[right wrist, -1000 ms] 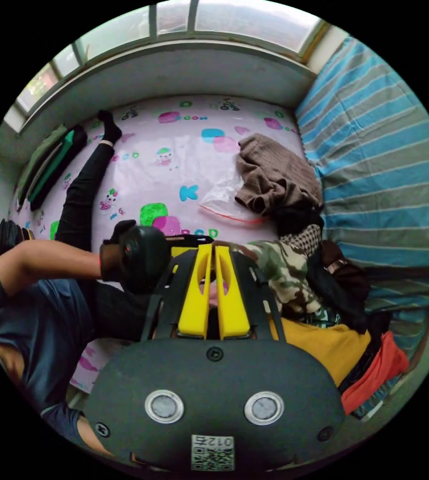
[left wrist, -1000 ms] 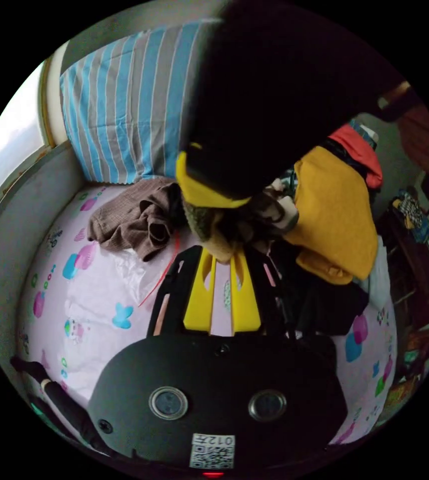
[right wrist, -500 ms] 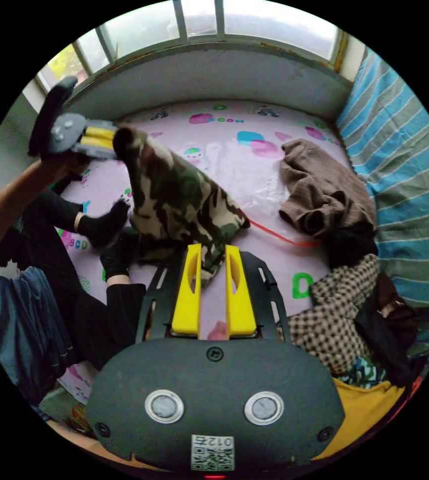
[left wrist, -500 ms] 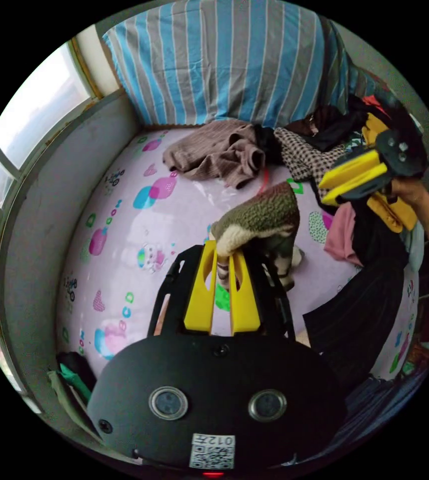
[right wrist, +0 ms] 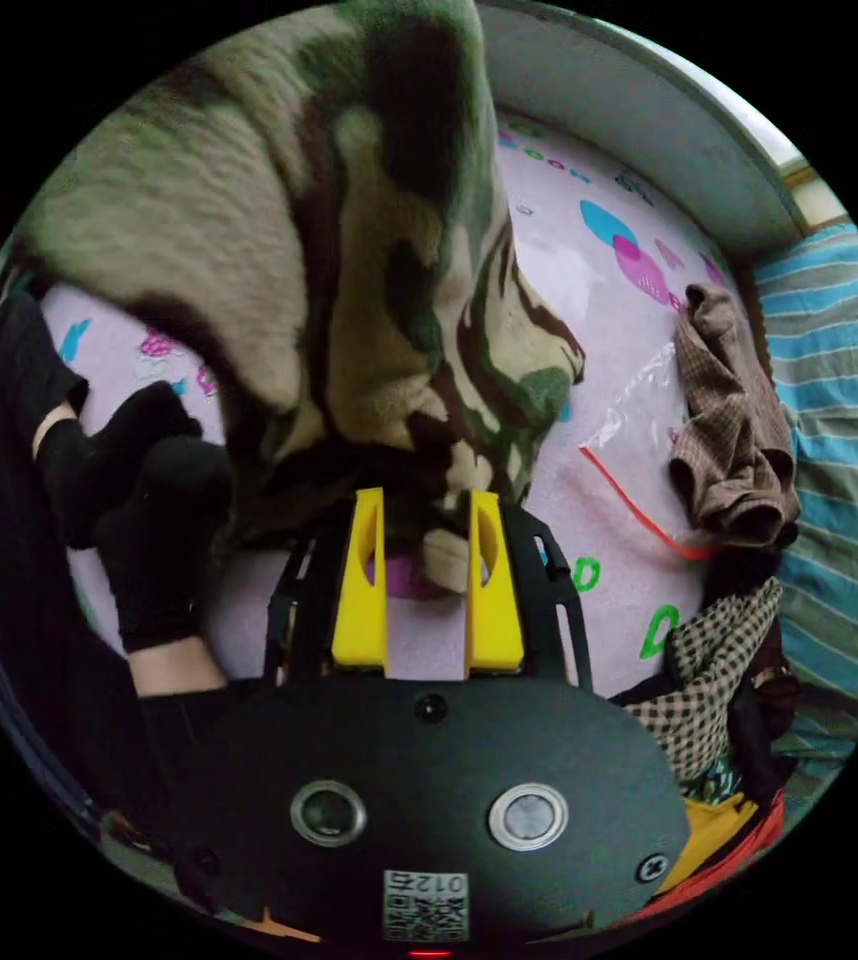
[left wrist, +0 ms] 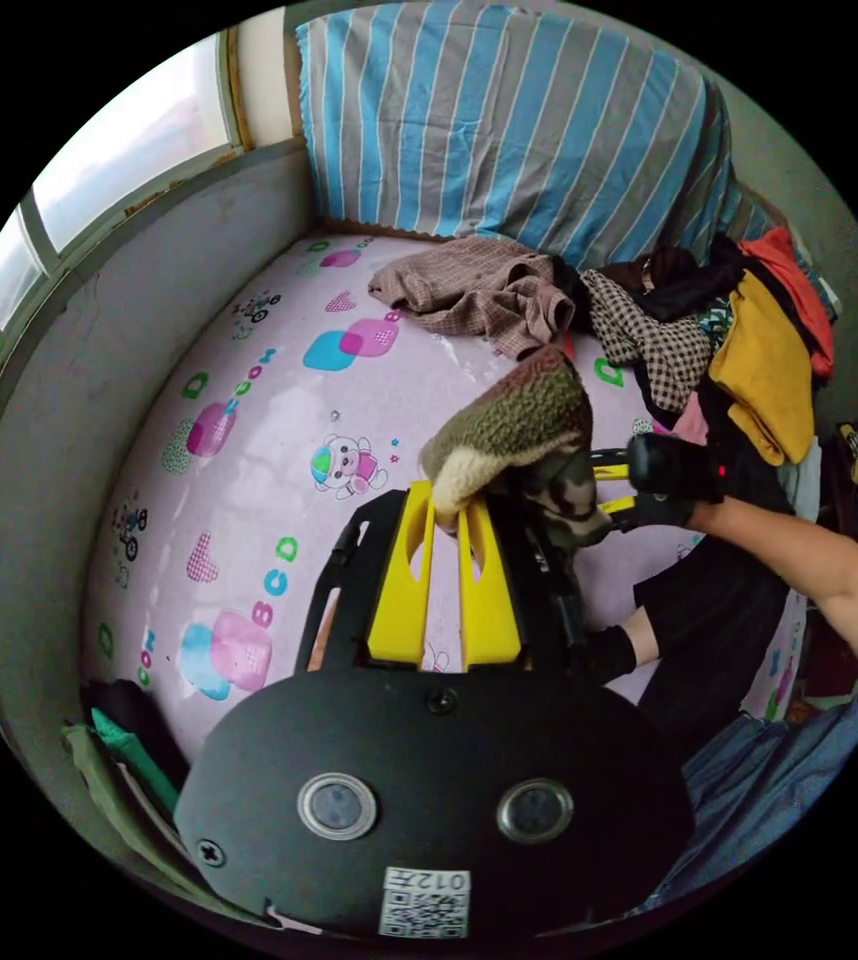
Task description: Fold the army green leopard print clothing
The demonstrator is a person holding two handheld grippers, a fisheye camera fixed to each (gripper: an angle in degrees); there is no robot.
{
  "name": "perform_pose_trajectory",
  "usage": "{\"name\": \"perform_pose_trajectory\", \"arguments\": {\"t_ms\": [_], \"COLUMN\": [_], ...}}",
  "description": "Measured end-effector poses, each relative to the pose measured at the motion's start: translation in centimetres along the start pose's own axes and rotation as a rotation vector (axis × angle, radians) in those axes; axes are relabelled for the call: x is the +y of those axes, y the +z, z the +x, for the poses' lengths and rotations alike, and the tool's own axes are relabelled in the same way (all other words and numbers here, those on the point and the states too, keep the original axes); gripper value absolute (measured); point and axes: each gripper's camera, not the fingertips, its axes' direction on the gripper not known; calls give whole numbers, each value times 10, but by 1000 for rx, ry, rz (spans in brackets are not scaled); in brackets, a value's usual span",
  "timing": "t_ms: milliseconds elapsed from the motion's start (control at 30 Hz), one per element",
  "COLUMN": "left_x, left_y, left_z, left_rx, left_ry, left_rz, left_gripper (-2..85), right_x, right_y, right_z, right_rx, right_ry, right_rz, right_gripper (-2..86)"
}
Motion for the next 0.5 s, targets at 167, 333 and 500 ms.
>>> {"name": "perform_pose_trajectory", "arguments": {"t_ms": [167,333,500], "left_x": [41,95,135], "left_y": [-32,-87,-148], "left_z": [-43,-110,-134], "left_rx": [-13,-22,-52], "left_ry": [-49,-203,-218], "left_rz": [57,165,249], "left_gripper": [9,10,9], "right_x": [-13,-14,0], "right_y": [-24,-97,-170], "right_z": [14,34,38], "right_rx": [21,37,-4], "right_ry": [179,198,211], "right_rz": [122,307,518], "right_gripper": [-7,-10,-10]}}
